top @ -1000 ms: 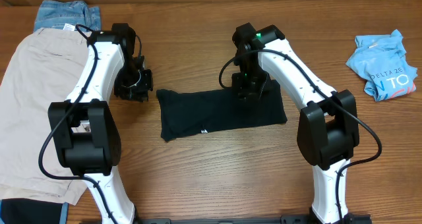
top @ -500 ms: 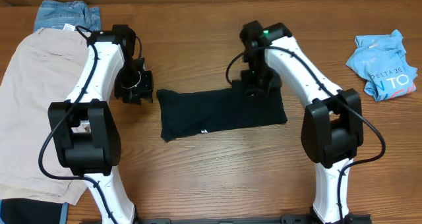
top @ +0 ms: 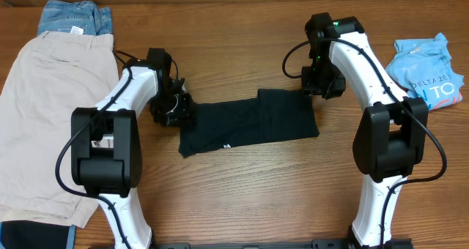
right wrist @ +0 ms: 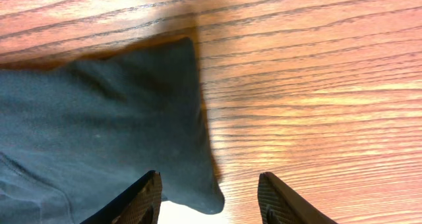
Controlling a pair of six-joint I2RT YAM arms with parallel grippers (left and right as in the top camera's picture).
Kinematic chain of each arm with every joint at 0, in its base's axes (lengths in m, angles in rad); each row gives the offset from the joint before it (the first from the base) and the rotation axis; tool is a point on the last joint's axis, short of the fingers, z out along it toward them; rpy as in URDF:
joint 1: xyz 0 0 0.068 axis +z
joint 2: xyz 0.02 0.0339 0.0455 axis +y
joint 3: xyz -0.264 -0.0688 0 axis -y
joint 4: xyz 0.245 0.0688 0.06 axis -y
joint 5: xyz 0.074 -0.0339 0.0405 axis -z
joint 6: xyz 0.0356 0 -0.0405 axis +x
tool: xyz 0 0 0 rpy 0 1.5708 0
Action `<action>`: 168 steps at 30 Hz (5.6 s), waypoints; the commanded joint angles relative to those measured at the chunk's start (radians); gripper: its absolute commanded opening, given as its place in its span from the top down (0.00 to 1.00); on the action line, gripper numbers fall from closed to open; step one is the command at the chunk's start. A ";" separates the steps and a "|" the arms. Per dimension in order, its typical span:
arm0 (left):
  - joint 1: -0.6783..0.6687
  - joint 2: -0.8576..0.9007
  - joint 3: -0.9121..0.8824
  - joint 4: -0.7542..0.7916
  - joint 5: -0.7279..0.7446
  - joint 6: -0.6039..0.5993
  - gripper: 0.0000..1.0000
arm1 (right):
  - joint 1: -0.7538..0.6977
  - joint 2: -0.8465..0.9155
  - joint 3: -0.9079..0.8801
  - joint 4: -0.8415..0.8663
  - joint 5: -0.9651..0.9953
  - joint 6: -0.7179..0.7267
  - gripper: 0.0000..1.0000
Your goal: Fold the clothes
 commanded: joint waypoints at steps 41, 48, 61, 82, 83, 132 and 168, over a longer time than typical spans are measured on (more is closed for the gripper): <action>0.115 -0.006 0.496 -0.449 -0.126 -0.019 0.96 | -0.112 -0.047 0.013 -0.021 0.002 -0.016 0.49; -0.021 -0.006 0.496 -0.443 -0.126 -0.033 0.96 | -0.112 -0.047 0.013 -0.024 0.002 -0.019 0.49; -0.132 -0.006 0.495 -0.426 -0.134 -0.060 0.94 | -0.112 -0.047 0.013 -0.027 -0.006 -0.027 0.49; -0.237 -0.006 0.495 -0.435 -0.031 -0.011 0.55 | -0.112 -0.047 0.013 -0.028 -0.009 -0.027 0.49; -0.237 -0.006 0.495 -0.436 -0.037 -0.008 0.58 | -0.112 -0.047 0.013 -0.028 -0.009 -0.027 0.49; 0.000 0.066 0.240 -0.181 -0.369 -0.187 0.51 | 0.456 0.069 -0.005 0.554 -0.362 0.046 0.46; 0.000 0.066 0.241 -0.264 -0.154 -0.108 0.49 | 0.362 0.080 -0.002 0.220 -0.101 0.068 0.65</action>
